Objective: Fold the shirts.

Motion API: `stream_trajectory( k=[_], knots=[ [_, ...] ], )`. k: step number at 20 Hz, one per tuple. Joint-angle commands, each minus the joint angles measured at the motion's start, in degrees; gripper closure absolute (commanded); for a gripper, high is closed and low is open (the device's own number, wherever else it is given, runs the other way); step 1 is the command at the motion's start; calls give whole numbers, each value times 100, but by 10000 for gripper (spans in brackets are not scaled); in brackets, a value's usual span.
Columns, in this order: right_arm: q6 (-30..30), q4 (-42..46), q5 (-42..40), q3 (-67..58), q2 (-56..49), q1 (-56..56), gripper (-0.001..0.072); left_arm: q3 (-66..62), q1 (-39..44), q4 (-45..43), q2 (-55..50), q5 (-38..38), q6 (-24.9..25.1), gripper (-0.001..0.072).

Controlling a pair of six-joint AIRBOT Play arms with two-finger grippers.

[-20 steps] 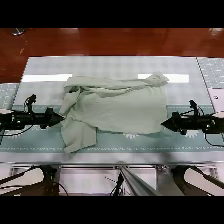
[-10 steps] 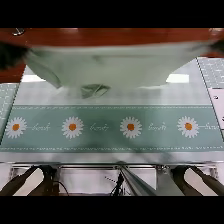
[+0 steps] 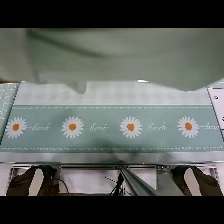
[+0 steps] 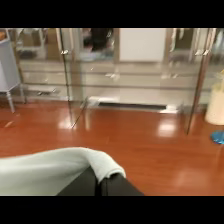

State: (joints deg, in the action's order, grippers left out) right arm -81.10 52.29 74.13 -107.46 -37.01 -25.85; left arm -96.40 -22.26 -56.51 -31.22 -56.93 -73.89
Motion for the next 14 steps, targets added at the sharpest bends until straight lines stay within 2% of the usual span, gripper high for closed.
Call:
stream_trajectory(
  k=[1,5,7,9,10,12,14],
  knots=[
    [-387,420,293,-98,549,-4,692,-162,4,-1880,866,0,-153,684],
    [-485,474,579,-11,577,-4,692,-70,2,-2022,990,-422,-433,684],
    [-472,498,702,173,584,0,692,264,2,-2022,990,-463,-678,683],
    [-420,621,898,549,581,0,692,850,2,-1989,984,-461,-702,683],
    [-420,608,907,868,581,0,692,1233,2,-1762,946,-463,-660,683],
    [-343,396,839,1718,540,0,692,2083,4,-610,772,-461,170,684],
    [-118,70,743,2684,369,0,692,2813,13,306,337,-444,354,683]
  ],
)
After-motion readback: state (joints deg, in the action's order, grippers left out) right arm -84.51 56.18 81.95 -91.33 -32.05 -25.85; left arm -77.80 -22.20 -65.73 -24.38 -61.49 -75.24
